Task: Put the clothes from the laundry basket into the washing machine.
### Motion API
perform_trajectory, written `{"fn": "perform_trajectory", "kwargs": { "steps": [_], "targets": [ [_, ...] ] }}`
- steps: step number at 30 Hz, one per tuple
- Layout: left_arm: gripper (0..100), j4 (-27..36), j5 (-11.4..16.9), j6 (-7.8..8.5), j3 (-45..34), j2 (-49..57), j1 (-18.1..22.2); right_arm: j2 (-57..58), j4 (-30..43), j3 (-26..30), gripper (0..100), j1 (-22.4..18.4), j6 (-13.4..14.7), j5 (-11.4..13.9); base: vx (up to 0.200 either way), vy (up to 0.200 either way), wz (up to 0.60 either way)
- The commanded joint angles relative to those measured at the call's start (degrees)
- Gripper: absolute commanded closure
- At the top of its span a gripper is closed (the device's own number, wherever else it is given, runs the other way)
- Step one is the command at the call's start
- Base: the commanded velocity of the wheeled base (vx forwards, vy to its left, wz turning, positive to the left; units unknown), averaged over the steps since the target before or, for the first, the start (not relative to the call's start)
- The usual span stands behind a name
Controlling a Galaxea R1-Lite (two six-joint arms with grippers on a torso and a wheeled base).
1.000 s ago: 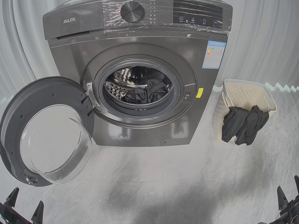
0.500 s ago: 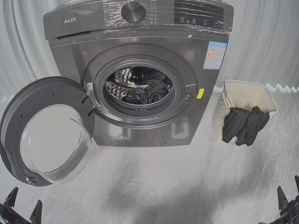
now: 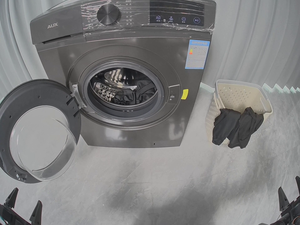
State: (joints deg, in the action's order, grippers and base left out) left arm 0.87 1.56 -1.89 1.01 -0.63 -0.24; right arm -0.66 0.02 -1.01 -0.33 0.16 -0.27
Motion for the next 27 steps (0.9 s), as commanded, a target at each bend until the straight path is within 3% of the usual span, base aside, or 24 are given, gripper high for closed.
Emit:
{"fn": "perform_trajectory", "kwargs": {
  "steps": [1,7,19,27],
  "targets": [
    [0,-0.1,-0.2,-0.22,-0.7,0.6,0.0,0.7,0.0,1.0,0,0.1,0.0,0.0,0.000,0.000,0.00],
    [0,-0.1,-0.4,-0.40,-0.7,0.6,0.0,0.7,0.0,1.0,0,0.0,0.0,0.0,0.000,0.000,0.00],
    [0,-0.1,-0.4,-0.22,-0.7,0.6,0.0,0.7,0.0,1.0,0,0.0,0.0,0.0,0.000,-0.200,0.00],
    [0,-0.1,-0.4,-0.31,-0.7,0.6,0.0,0.7,0.0,1.0,0,0.0,0.0,0.0,0.000,0.000,0.00]
  ]
}}
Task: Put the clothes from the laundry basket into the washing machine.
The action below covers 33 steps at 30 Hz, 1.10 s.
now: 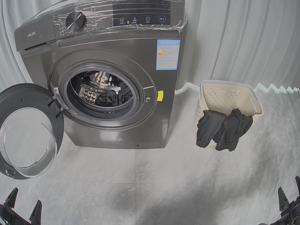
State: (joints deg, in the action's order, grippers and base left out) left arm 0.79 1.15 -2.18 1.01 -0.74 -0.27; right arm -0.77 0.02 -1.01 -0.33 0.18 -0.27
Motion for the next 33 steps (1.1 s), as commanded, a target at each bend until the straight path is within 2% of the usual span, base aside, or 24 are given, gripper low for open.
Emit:
{"fn": "perform_trajectory", "kwargs": {
  "steps": [1,4,13,25,33],
  "targets": [
    [0,0.0,0.0,-0.02,-0.7,0.7,0.0,0.8,0.0,1.0,0,0.0,0.0,0.0,0.000,0.000,0.00],
    [0,0.0,0.0,0.07,-0.7,0.7,0.0,0.8,0.0,1.0,0,0.0,0.0,0.0,0.000,0.000,0.00],
    [0,0.0,-0.4,-0.10,-0.7,0.7,0.1,0.8,0.0,1.0,0,0.0,0.0,0.0,0.000,-0.200,0.00],
    [0,0.0,-0.6,-0.02,-0.7,0.7,0.1,0.8,0.0,1.0,0,0.0,0.0,0.0,0.000,0.000,0.00],
    [0,0.0,-0.6,-0.10,-0.7,0.7,0.1,0.8,0.0,1.0,0,0.0,0.0,0.0,0.000,-0.200,0.00]
  ]
}}
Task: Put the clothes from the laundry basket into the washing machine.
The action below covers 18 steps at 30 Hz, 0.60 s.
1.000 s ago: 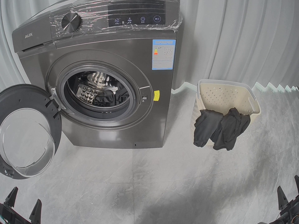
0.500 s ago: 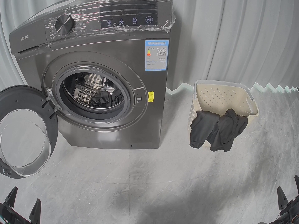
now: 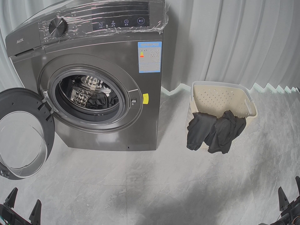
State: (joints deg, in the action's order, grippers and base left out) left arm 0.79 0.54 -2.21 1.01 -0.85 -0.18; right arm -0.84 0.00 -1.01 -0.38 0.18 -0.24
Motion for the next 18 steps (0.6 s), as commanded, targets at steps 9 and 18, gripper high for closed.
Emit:
{"fn": "perform_trajectory", "kwargs": {
  "steps": [9,18],
  "targets": [
    [0,0.0,0.0,0.01,-0.7,0.9,0.0,0.8,0.0,1.0,0,0.0,0.0,0.0,0.000,-0.200,0.00],
    [0,-0.1,0.0,0.01,-0.7,0.9,-0.1,0.8,0.0,1.0,0,0.0,0.0,0.0,0.000,-0.200,0.00]
  ]
}}
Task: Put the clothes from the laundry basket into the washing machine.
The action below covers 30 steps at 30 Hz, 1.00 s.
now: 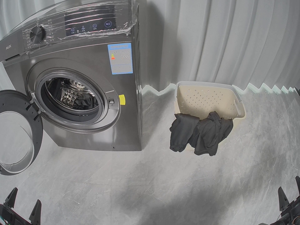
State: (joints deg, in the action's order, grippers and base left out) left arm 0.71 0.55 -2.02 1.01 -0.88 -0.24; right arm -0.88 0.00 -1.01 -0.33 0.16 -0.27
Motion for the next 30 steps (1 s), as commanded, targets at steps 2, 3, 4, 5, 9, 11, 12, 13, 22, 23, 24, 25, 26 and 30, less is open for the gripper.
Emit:
{"fn": "perform_trajectory", "kwargs": {
  "steps": [2,3,4,5,9,11,12,13,22,23,24,25,26,30],
  "targets": [
    [0,0.0,0.0,-0.17,-0.7,0.9,0.1,0.9,0.0,1.0,0,0.0,0.0,0.0,0.000,-0.200,0.00],
    [0,0.0,0.0,-0.17,-0.7,0.9,0.1,0.9,0.0,1.0,0,0.1,0.0,0.0,0.000,-0.200,0.00],
    [0,0.0,0.0,-0.09,-0.7,0.9,0.1,0.9,0.0,1.0,0,0.0,0.0,0.0,0.000,-0.200,0.00],
    [0,0.0,0.0,0.09,-0.7,0.9,0.1,0.9,0.0,1.0,0,0.0,0.0,0.0,0.000,-0.200,0.00],
    [0,-0.1,0.1,0.79,-0.8,0.9,0.2,0.9,0.0,1.0,0,0.0,0.0,0.0,0.000,-0.200,0.00],
    [0,-0.2,0.1,1.50,-0.9,0.9,0.2,0.9,0.0,1.0,0,0.0,0.2,0.0,0.000,-0.200,0.00],
    [0,-0.1,0.2,2.73,-0.8,0.9,0.2,0.9,0.0,1.0,0,0.0,0.2,0.0,0.000,-0.200,0.00],
    [0,-0.1,0.2,2.81,-0.8,0.9,0.2,0.9,0.0,1.0,0,0.1,0.0,0.0,0.000,-0.200,0.00],
    [0,-0.2,0.4,2.38,-0.9,0.9,0.1,0.9,0.0,1.0,0,0.0,0.0,0.0,0.000,-0.133,0.00],
    [0,-0.2,0.3,2.38,-0.9,0.9,0.1,0.9,0.0,1.0,0,0.1,0.0,0.0,0.000,0.000,0.00],
    [0,-0.2,0.2,2.38,-0.9,0.9,0.1,0.9,0.0,1.0,0,0.0,0.0,0.0,0.000,0.000,0.00],
    [0,-0.2,0.4,2.29,-0.9,0.9,0.1,0.9,0.0,1.0,0,0.0,0.0,0.0,0.000,0.000,0.00],
    [0,-0.2,0.4,2.20,-0.8,0.9,0.1,0.9,0.0,1.0,0,0.1,0.0,0.0,0.000,0.000,0.00],
    [0,-0.2,0.1,0.97,-0.8,0.9,0.1,0.9,0.0,1.0,0,0.0,0.0,0.0,0.000,0.000,0.00]
  ]
}}
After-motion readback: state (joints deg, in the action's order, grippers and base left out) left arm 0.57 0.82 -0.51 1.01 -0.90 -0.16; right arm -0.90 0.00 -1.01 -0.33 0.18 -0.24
